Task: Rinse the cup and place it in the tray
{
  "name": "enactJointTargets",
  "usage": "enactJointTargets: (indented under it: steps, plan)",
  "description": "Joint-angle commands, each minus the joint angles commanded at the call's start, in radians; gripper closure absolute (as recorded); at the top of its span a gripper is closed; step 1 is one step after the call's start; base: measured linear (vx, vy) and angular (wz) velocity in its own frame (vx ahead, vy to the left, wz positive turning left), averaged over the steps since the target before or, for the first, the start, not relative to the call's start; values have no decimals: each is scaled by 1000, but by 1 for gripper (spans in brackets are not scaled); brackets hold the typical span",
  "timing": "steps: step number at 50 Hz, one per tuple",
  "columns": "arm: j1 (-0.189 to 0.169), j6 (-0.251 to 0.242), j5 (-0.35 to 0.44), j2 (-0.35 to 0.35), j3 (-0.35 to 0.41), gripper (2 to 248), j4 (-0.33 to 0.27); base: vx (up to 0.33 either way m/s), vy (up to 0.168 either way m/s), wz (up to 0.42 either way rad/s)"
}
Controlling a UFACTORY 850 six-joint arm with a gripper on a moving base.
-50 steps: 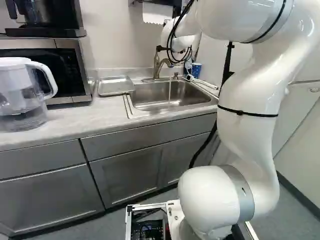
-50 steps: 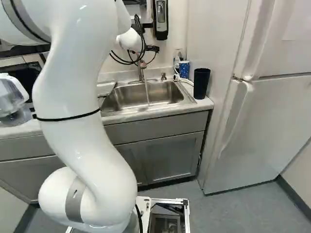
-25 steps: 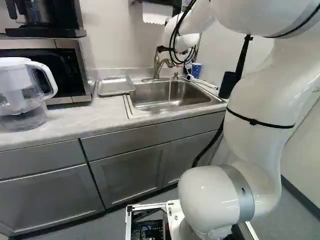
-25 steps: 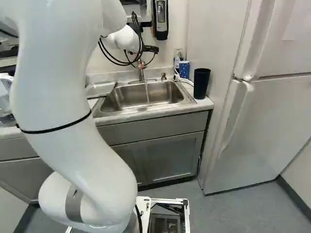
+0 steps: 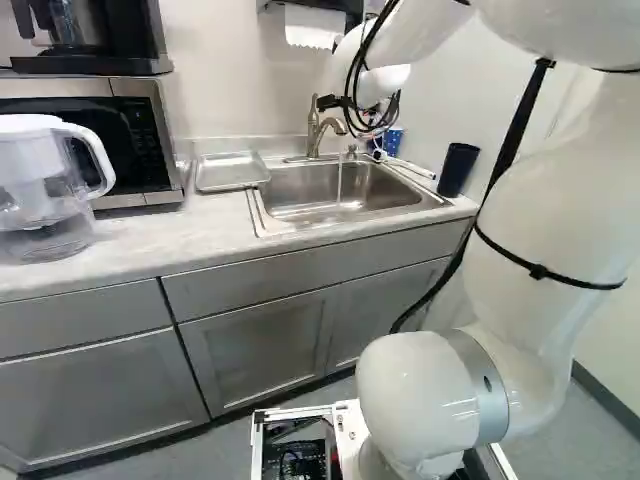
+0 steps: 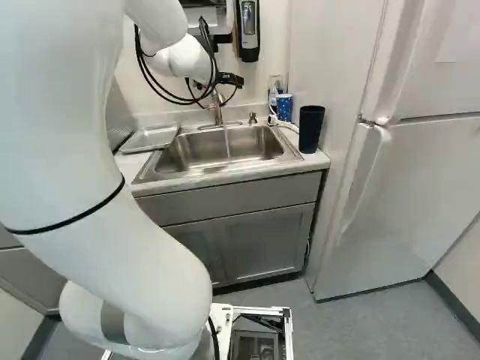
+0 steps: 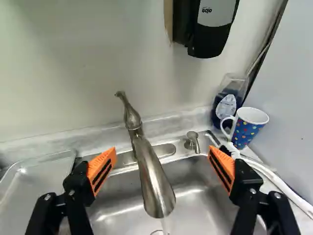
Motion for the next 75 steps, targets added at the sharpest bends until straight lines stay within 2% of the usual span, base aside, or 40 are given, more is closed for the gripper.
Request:
enactJointTargets:
  steps: [19,45,57,75]
  plan:
    - [0,0,-102,103,101,3,0,0,0,0]
    - [0,0,-300,238,225,3,0,0,0,0]
    - [0,0,-365,248,234,3,0,0,0,0]
    - [0,0,-368,248,234,3,0,0,0,0]
